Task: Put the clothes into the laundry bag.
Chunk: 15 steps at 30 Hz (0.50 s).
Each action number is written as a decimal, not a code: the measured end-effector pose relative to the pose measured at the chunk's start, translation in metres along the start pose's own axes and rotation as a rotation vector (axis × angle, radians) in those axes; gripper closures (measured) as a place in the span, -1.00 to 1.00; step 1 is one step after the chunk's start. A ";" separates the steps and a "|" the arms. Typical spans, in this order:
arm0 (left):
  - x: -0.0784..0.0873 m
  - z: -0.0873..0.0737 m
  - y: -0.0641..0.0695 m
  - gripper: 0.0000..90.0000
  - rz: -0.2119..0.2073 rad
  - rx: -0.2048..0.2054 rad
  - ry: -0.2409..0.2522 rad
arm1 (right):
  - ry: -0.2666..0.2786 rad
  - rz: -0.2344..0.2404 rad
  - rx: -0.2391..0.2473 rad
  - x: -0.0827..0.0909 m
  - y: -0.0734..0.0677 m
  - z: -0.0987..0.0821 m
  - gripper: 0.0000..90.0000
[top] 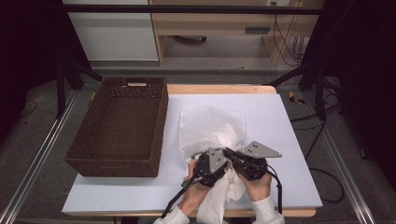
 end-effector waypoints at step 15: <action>0.030 -0.024 -0.021 -0.20 -0.074 0.044 0.044 | -0.034 -0.041 -0.021 -0.002 0.014 -0.010 0.98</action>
Point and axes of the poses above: each handheld gripper's, and its own axes: x roughly backward along the jaws, z roughly out of its top, y roughly to its right, the point moved 10 cm from there along -x, roughly forward along the jaws, and after that the axes turned 14 degrees about -x, right-handed, at the moved point
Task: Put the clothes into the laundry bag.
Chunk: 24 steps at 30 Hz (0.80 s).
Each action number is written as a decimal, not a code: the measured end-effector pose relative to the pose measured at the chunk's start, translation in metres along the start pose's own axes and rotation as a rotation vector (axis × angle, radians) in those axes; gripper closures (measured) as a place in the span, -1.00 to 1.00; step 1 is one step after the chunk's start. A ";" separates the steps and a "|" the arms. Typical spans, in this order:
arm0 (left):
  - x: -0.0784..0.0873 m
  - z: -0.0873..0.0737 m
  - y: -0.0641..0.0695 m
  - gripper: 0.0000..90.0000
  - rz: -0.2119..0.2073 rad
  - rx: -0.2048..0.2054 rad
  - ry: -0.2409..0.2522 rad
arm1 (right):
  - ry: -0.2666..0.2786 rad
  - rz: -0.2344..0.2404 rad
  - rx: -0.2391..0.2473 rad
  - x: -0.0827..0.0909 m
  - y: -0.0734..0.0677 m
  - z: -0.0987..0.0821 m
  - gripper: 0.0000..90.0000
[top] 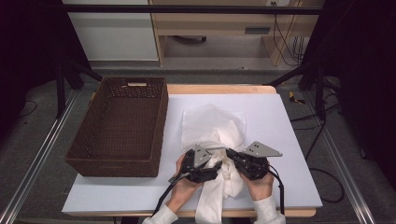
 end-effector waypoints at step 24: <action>0.010 -0.076 -0.024 0.41 0.026 0.052 -0.253 | -0.002 -0.007 0.003 -0.003 -0.002 -0.001 0.98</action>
Point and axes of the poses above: each handheld gripper's, and its own axes: x roughly backward along the jaws, z roughly out of its top, y roughly to its right, the point moved 10 cm from there along -x, roughly forward along the jaws, and after that the axes turned 14 degrees about -x, right-handed, at the moved point
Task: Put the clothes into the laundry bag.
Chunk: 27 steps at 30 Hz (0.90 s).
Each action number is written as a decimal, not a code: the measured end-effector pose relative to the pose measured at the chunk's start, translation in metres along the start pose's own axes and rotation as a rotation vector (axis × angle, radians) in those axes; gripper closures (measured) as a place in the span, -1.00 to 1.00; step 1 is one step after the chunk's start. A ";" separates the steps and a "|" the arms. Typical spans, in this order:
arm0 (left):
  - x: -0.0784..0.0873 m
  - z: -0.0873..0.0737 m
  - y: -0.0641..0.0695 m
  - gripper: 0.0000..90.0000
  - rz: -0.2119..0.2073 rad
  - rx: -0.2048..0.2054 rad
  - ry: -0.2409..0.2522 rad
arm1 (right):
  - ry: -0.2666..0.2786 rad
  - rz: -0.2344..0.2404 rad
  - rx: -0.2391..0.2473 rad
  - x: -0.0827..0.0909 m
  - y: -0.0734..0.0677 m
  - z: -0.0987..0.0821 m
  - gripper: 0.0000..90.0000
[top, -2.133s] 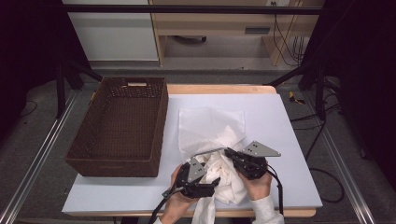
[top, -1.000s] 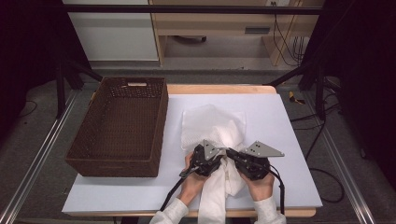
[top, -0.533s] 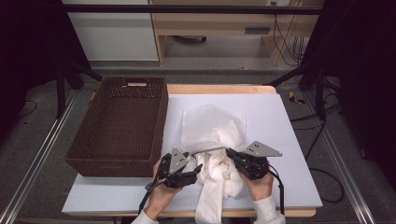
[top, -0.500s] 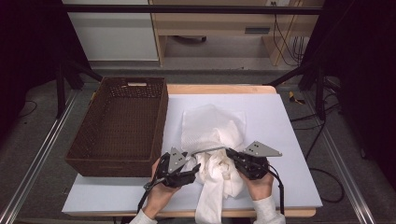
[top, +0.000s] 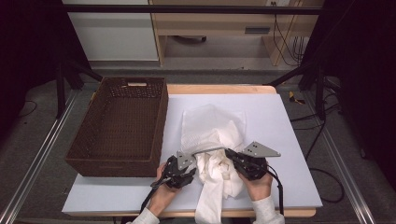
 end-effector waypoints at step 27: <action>0.064 -0.008 0.007 0.36 0.011 -0.050 0.100 | -0.010 0.016 0.013 -0.003 -0.011 -0.001 0.98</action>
Point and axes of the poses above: each handheld gripper's, and its own axes: x roughly backward along the jaws, z roughly out of its top, y roughly to its right, the point moved 10 cm from there along -x, roughly forward along the jaws, and after that the axes turned 14 degrees about -x, right-handed, at the moved point
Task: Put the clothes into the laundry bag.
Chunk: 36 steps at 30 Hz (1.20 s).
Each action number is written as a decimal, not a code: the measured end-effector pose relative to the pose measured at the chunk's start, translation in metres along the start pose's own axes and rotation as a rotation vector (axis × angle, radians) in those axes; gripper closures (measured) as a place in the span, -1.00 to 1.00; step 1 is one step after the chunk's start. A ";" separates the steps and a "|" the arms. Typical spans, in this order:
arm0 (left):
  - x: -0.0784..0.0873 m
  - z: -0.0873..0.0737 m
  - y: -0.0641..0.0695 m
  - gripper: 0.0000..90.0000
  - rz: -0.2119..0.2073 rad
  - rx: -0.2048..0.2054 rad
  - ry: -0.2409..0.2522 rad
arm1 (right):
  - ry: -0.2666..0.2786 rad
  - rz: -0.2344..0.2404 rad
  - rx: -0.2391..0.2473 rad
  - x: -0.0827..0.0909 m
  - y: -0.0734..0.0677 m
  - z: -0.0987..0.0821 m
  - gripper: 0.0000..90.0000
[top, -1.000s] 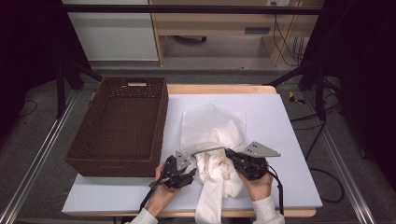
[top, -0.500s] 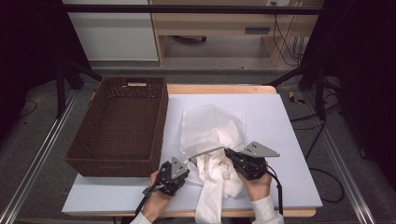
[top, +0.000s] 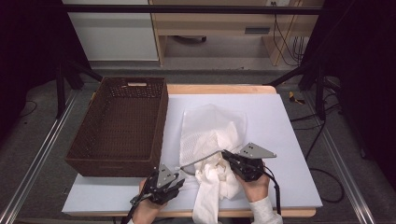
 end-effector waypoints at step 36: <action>-0.044 0.115 0.002 0.94 -0.028 -0.098 0.123 | -0.010 -0.064 -0.033 0.050 0.019 -0.031 -0.19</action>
Point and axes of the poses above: each handheld gripper's, and its own axes: x roughly backward along the jaws, z roughly out of its top, y roughly to its right, the point moved 10 cm from there along -x, roughly forward along the jaws, and after that the axes turned 14 degrees about -x, right-handed, at the moved point
